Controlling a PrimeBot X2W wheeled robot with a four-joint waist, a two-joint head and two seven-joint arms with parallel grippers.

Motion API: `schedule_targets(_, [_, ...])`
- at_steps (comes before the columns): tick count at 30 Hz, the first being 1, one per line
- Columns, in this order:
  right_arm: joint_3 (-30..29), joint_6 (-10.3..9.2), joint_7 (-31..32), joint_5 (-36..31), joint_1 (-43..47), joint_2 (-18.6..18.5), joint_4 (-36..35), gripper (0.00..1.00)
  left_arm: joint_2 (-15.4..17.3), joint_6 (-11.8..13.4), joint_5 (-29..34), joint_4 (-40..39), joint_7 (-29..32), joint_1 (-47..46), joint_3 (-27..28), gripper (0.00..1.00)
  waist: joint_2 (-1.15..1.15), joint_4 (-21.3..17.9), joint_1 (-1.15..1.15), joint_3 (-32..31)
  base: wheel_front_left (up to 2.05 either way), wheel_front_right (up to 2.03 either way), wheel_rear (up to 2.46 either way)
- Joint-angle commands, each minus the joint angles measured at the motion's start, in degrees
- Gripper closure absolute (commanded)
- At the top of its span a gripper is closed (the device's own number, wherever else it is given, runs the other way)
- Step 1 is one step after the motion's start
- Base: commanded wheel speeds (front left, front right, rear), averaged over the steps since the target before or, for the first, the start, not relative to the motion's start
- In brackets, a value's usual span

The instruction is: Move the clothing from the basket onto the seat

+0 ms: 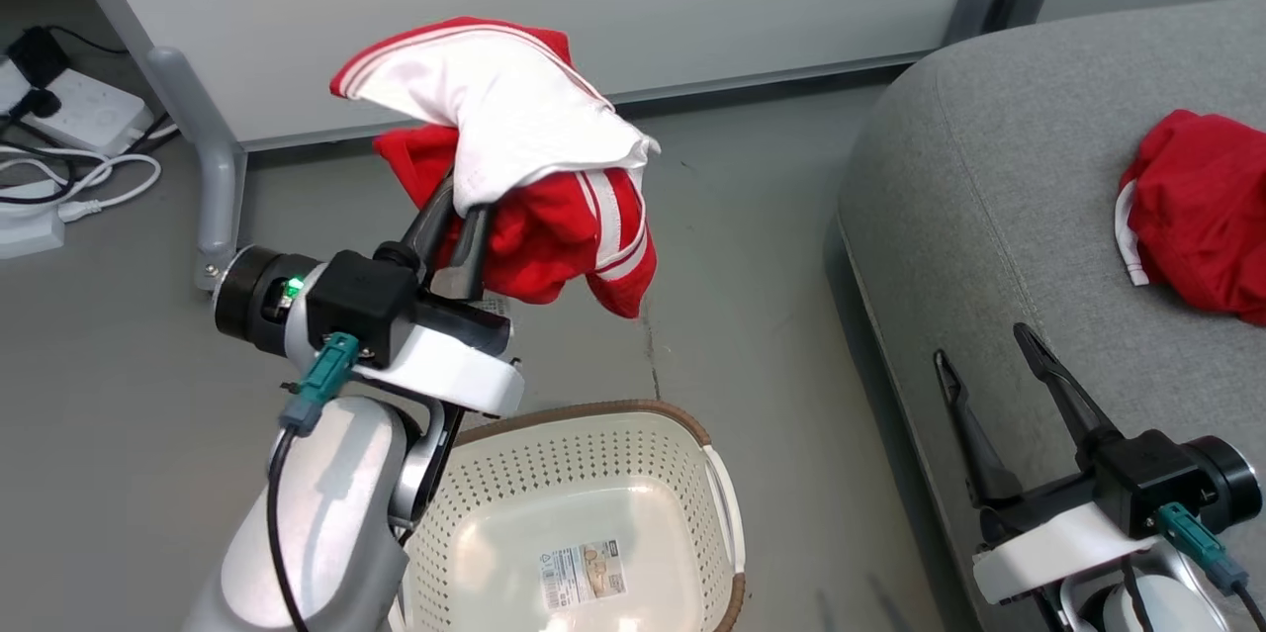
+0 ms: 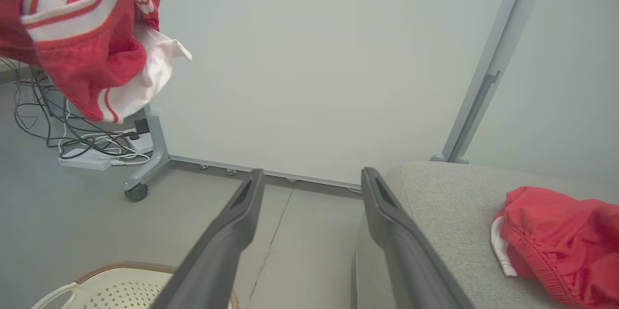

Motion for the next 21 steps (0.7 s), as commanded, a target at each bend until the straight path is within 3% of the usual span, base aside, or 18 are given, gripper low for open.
schedule_targets(1, [-0.11,0.01,-0.09,0.35,0.41,-0.45,-0.16,0.0,-0.36,-0.33,0.31,-1.82,-0.21,0.97,1.18,1.0,0.0,0.46,0.0,-0.98,0.0,0.0,0.0])
schedule_targets(12, [0.84,0.01,-0.08,0.61,1.18,-1.2,0.2,0.0,-4.26,-5.32,-0.9,-18.29,-0.21,6.02,8.04,1.0,0.0,0.91,0.0,-3.63,0.0,0.0,0.0])
schedule_targets(14, [0.72,0.01,-0.08,0.64,1.41,-1.12,0.21,0.0,-4.71,-6.66,-1.72,-21.2,-0.21,7.3,6.53,1.0,0.0,0.9,0.0,-3.83,0.0,0.0,0.0])
schedule_targets(21, [1.11,0.01,-0.08,0.67,1.71,-1.08,0.33,0.0,-4.79,-6.45,-4.18,-22.97,-0.21,8.91,0.12,1.0,0.0,0.7,0.0,-3.84,0.0,0.0,0.0])
